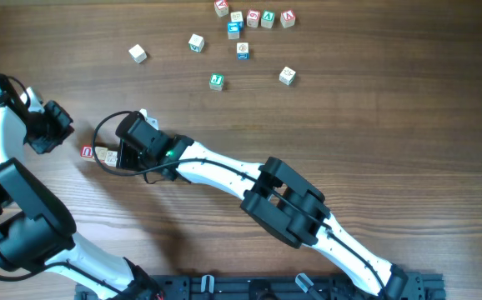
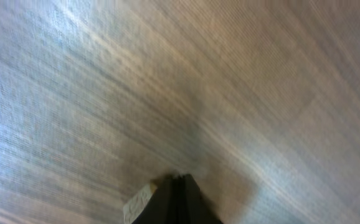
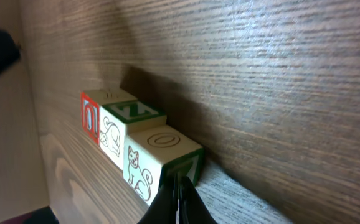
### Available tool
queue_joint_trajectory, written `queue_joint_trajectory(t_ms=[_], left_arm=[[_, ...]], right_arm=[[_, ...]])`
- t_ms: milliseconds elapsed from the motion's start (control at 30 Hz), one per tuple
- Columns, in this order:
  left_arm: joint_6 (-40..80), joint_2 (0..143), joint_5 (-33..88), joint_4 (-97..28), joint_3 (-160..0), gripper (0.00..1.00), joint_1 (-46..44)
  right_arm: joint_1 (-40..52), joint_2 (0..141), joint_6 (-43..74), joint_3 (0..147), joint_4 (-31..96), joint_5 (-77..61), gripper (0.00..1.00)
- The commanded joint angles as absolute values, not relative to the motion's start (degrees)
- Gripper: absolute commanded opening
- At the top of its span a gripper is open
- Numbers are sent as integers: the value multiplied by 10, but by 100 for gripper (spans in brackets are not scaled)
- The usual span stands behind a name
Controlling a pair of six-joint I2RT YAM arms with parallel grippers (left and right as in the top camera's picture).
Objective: Form a horizontal line
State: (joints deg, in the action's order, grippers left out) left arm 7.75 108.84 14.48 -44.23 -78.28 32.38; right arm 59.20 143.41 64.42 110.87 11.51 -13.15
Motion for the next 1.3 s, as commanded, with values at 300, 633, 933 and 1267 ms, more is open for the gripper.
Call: queue_joint_trajectory(t_ms=[300,633,933,1267], left_arm=[[97,1095,158,-411,-786,4,310],[98,1104,158,-413,-786,4,324],[97,1104,158,-413,-786,4,326],[97,1104,158,-413,-786,4,326]], right_arm=[[595,1447,648,1113,138,-158,5],[614,1418,646,1113,185,-184,5],[637,1419,642,1113,168,-148,5],[653,1423,614,1113,124,-102,5]])
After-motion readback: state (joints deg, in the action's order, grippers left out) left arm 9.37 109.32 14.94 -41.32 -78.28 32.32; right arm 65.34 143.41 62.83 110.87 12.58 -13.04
